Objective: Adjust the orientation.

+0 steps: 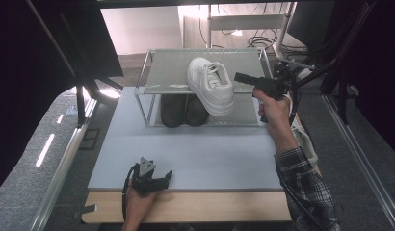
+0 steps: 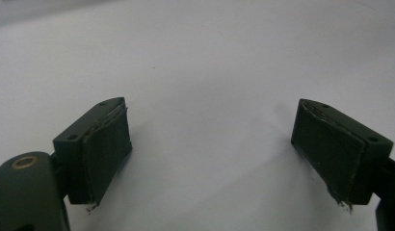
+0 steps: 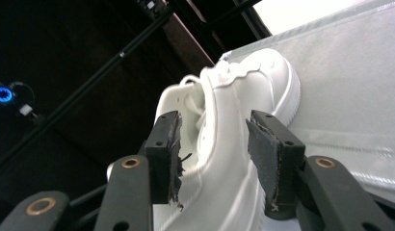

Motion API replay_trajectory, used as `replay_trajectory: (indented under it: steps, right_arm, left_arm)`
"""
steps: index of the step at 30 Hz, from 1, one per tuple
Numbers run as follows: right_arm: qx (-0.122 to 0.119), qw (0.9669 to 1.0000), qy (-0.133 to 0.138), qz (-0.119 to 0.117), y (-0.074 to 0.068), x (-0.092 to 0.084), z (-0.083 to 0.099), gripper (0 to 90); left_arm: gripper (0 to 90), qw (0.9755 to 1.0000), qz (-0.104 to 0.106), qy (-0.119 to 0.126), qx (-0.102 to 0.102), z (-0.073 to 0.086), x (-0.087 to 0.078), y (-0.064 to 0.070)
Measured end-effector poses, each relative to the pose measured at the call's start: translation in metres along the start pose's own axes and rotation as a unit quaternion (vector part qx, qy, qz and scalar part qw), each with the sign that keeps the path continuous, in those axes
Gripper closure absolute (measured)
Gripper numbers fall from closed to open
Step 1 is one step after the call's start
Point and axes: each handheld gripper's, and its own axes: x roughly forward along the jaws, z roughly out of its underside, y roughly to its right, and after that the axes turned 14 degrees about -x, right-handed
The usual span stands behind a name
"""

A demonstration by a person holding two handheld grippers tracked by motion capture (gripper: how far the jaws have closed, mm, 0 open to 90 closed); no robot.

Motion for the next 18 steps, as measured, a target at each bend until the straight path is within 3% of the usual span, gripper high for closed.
replay_trajectory:
  steps: [6, 12, 18]
  right_arm:
    - [-0.030, 0.9995, -0.007, 0.011, -0.006, -0.014, 0.015, 60.1]
    - [-0.042, 0.9989, -0.021, -0.003, -0.009, -0.023, 0.036, 73.9]
    - [-0.066, 0.9967, -0.046, -0.010, -0.021, -0.025, 0.062, 88.7]
  left_arm:
    - [13.3, 1.0000, 0.000, 0.000, 0.000, 0.000, 0.000, 0.000]
    - [13.3, 1.0000, 0.000, 0.000, 0.000, 0.000, 0.000, 0.000]
    - [13.3, 1.0000, 0.000, 0.000, 0.000, 0.000, 0.000, 0.000]
